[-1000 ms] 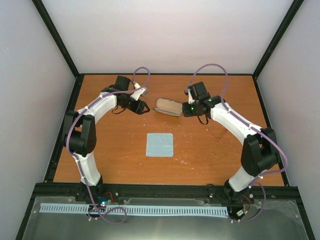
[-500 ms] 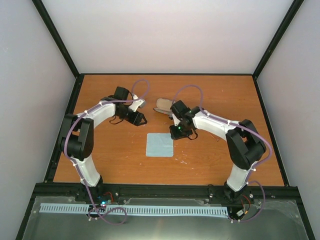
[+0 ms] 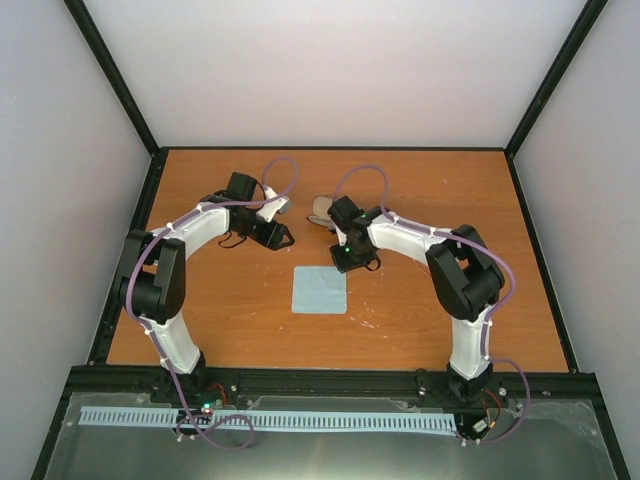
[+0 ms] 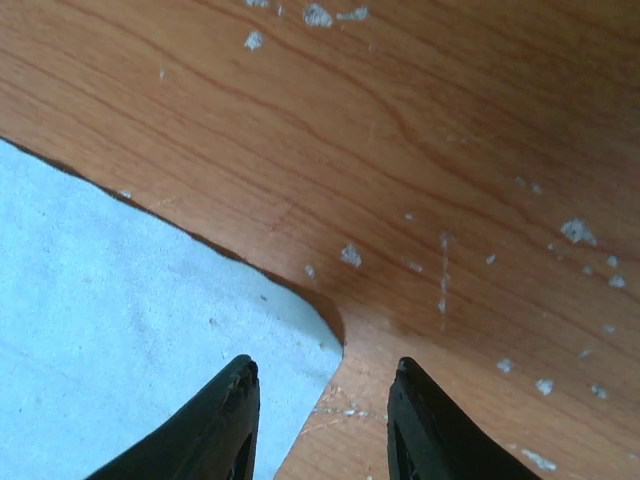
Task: Organize the sunglasses
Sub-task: Fold the glasses cleaning cloth at the center of the board.
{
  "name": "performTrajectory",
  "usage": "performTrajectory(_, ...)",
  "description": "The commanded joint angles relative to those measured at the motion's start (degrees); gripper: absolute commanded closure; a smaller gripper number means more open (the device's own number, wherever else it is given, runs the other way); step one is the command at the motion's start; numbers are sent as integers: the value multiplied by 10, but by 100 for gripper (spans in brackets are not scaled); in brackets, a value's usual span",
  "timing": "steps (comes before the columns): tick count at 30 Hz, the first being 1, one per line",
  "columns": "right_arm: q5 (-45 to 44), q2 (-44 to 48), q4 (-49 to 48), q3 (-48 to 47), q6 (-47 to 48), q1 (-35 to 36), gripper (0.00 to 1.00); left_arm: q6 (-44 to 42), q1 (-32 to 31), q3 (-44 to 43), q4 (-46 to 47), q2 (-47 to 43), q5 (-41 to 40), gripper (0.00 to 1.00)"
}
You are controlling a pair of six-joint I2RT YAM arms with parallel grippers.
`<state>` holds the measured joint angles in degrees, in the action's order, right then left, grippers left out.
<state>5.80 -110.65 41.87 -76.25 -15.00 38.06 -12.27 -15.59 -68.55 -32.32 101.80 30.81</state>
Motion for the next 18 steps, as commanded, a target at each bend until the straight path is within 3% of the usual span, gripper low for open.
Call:
performTrajectory(1, -14, -20, 16, -26, 14, 7, 65, 8, 2, -3, 11, -20, -2, 42)
performTrajectory(18, -23, -37, 21, 0, 14, 36, 68, 12, 2, 0, 18, -15, -3, 42)
